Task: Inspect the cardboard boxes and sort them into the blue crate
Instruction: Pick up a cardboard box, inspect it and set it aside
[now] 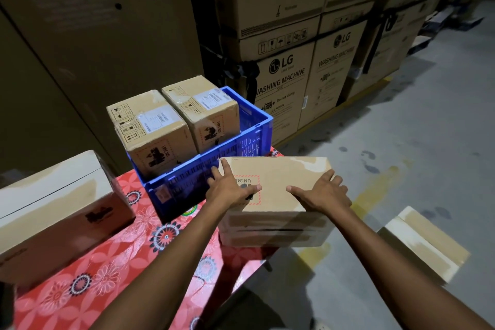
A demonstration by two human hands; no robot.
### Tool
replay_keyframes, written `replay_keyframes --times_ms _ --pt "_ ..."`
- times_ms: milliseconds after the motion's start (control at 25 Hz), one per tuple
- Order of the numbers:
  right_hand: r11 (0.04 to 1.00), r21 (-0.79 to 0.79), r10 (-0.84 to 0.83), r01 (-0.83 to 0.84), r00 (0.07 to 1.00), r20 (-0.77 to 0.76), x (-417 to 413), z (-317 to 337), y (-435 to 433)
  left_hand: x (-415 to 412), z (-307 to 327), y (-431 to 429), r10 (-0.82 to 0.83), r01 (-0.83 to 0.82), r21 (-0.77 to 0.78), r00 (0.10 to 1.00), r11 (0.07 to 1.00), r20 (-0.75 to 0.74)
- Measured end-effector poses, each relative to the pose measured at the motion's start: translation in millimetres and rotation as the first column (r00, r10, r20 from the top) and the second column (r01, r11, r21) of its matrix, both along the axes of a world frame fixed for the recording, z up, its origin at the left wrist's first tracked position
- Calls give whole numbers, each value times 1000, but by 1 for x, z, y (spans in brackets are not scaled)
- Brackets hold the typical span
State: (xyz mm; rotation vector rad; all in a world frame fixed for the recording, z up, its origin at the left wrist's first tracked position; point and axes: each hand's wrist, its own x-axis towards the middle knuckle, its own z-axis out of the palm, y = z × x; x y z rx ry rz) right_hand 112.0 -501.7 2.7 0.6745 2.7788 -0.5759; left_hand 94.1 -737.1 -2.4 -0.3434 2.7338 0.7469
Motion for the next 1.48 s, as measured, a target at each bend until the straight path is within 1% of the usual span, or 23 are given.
replay_keyframes --times_ms 120,200,320,400,440,520,640,840,920,1000,1240,1320,1400,1480 --pt "999 35 -28 31 996 -80 1 -1 -3 -6 4 0 -64 64 -37 998 997 9" --pt "998 10 -57 59 990 -128 -6 2 -4 -11 7 4 -59 59 -44 998 997 -17" --pt "992 -59 -120 113 983 -138 -22 6 -6 -17 10 12 111 -110 16 992 994 -53" --pt "987 -65 -158 150 978 -135 -29 6 -8 -24 13 14 198 -197 53 980 979 -21" --pt "986 -50 -162 157 978 -134 -31 5 -9 -27 14 13 208 -207 56 978 977 -2" --pt "988 -29 -156 153 979 -133 -32 2 -9 -30 13 12 187 -187 25 982 982 8" --pt "986 -48 -167 162 976 -139 -34 -2 -6 -25 6 12 154 -157 -58 987 986 -55" --pt "989 -49 -144 138 980 -139 -43 -3 -5 -26 1 14 118 -135 -140 985 981 -124" --pt "989 -48 -144 138 974 -175 -40 -6 -4 -23 -1 14 111 -132 -135 982 982 -156" --pt "989 -52 -150 141 958 -244 -34 -10 -2 -17 -1 15 103 -128 -126 977 984 -186" --pt "982 -129 -177 139 916 -360 -5 -15 4 11 2 15 117 -138 -57 953 989 -279" --pt "983 -125 -175 135 900 -398 14 -16 3 27 3 13 130 -150 -39 938 988 -320" --pt "986 -110 -160 125 898 -410 31 -15 1 39 4 10 173 -171 36 920 985 -353" --pt "985 -131 -157 113 900 -406 41 -10 -1 41 7 3 263 -214 167 890 962 -372"
